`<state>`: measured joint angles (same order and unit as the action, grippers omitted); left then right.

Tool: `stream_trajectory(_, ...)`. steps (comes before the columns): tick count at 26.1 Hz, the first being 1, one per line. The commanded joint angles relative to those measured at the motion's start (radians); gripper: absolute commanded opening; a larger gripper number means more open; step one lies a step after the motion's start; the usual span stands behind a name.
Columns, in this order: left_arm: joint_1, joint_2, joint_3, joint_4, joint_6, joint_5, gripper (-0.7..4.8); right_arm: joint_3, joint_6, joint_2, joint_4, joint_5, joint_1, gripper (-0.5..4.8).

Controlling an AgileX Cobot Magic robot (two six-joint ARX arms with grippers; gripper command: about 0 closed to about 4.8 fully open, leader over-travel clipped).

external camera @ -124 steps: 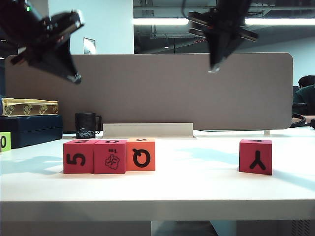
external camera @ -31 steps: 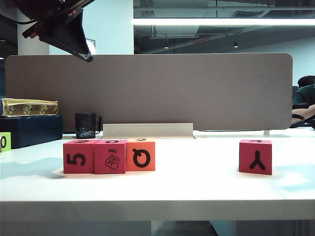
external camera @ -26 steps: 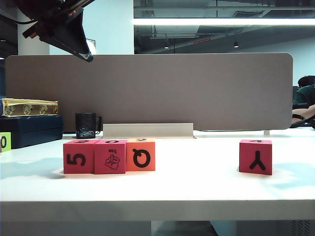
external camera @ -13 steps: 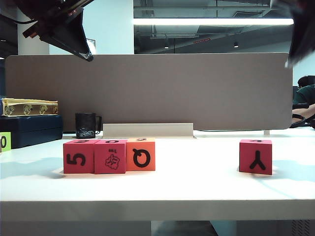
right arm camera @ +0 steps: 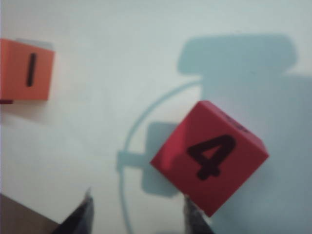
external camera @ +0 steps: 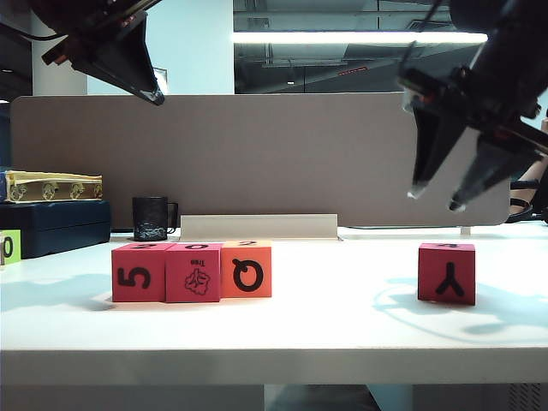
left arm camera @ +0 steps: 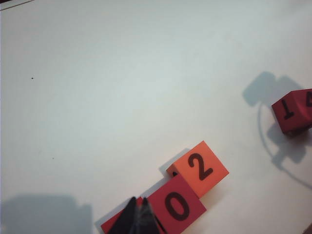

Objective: Select the appropriate blocks from the scattered letter blocks on the table and arrange them in a row to spell out "2024".

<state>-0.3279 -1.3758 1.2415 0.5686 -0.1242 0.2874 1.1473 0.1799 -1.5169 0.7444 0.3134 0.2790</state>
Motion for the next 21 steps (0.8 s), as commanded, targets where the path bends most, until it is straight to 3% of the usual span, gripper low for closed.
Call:
stream_trajectory(1,-0.001,0.003,0.0,-0.005,-0.007,0.005,-0.06,0.003,0.011,-0.013,-0.012,-0.013,0.003,2.88)
stream_trajectory(5,-0.001,0.003,0.0,-0.011,-0.007,0.005,-0.06,0.003,0.011,-0.012,-0.004,-0.056,0.003,3.97)
stream_trajectory(11,-0.001,0.003,0.0,-0.017,-0.007,0.005,-0.06,0.002,0.016,-0.013,0.013,-0.188,0.003,4.0)
stream_trajectory(21,-0.001,0.003,0.0,-0.043,-0.006,0.003,-0.06,0.002,0.132,-0.106,0.001,-0.131,0.007,4.01)
